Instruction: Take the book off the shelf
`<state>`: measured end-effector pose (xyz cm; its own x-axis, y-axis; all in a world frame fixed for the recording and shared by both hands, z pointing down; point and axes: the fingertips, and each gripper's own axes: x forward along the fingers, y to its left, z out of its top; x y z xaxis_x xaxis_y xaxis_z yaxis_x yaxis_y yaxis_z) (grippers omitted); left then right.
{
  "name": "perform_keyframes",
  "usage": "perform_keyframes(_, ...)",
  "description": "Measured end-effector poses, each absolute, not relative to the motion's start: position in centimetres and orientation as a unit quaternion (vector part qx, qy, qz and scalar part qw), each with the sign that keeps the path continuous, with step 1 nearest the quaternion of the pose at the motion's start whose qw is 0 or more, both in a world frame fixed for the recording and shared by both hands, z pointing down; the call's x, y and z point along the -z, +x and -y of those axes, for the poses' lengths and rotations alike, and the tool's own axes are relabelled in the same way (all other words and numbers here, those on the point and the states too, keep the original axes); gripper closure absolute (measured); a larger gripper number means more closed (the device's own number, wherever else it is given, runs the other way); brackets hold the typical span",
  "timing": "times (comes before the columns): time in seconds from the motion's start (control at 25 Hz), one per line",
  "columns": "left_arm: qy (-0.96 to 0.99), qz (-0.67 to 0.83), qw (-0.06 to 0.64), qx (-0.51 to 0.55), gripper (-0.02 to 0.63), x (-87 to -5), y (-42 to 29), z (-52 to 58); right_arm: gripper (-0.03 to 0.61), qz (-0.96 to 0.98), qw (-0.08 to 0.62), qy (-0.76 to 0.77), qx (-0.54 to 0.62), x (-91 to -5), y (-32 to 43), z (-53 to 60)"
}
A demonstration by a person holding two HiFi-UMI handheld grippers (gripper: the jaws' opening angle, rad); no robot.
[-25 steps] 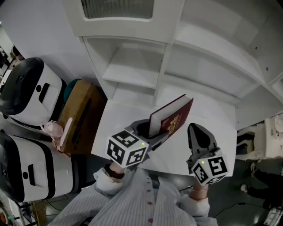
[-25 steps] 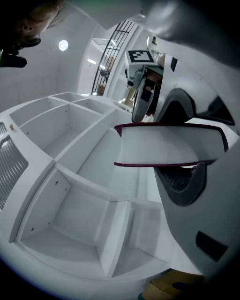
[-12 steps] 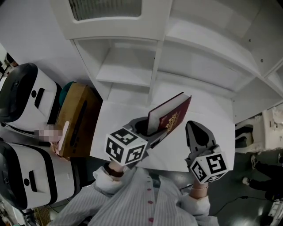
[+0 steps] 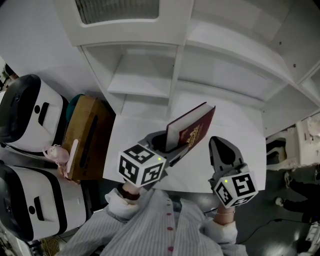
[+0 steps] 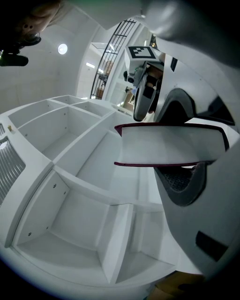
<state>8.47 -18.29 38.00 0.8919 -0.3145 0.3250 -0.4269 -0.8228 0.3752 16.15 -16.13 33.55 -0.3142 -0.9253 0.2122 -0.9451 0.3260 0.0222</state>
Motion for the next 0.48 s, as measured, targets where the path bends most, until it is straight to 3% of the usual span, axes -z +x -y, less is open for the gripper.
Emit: perform_keyframes(0.48,0.946,0.200,0.223,-0.127,0.374,-38.09,8.32,18.66,0.565,0.807,0.091,0.581,-0.054,-33.51,16.38,16.49)
